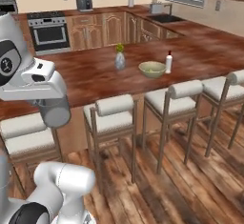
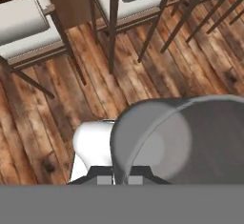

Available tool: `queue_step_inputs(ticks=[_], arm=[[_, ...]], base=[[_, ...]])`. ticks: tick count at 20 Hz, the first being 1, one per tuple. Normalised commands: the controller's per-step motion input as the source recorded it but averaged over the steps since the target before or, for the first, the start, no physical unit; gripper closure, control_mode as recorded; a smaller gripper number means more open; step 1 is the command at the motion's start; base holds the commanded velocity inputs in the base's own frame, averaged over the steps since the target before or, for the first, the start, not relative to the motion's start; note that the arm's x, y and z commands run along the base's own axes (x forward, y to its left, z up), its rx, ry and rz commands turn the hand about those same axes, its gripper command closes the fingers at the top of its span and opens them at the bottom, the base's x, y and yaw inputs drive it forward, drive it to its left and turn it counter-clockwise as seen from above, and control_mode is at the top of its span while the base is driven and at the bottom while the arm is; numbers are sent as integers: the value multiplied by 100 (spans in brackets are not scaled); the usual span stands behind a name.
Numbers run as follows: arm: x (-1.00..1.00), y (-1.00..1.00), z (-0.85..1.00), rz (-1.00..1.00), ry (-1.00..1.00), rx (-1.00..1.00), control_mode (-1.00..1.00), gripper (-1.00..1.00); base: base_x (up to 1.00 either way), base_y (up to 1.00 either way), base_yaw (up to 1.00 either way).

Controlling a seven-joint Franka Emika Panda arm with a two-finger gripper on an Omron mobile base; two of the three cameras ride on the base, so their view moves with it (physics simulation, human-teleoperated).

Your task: There is a bowl on the dining counter. Grab a lemon wedge from the fridge and place it in the bowl. Then get the liquor bottle and glass cup from the cabinet and place them next to the bowl.

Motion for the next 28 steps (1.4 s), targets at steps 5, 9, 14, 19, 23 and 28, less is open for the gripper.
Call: queue_step_inputs(ticks=[5, 9, 14, 19, 23, 28], arm=[[0, 0, 0, 0, 0, 0, 100, 100], [0, 0, 0, 0, 0, 0, 100, 100], [0, 0, 0, 0, 0, 0, 100, 100], [0, 0, 0, 0, 0, 0, 100, 100], [0, 0, 0, 0, 0, 0, 100, 100], [0, 0, 0, 0, 0, 0, 100, 100]], base=[[52, -100, 43], [48, -100, 44], [52, -97, 44], [55, -94, 44], [82, -48, 31], [99, -5, 8]])
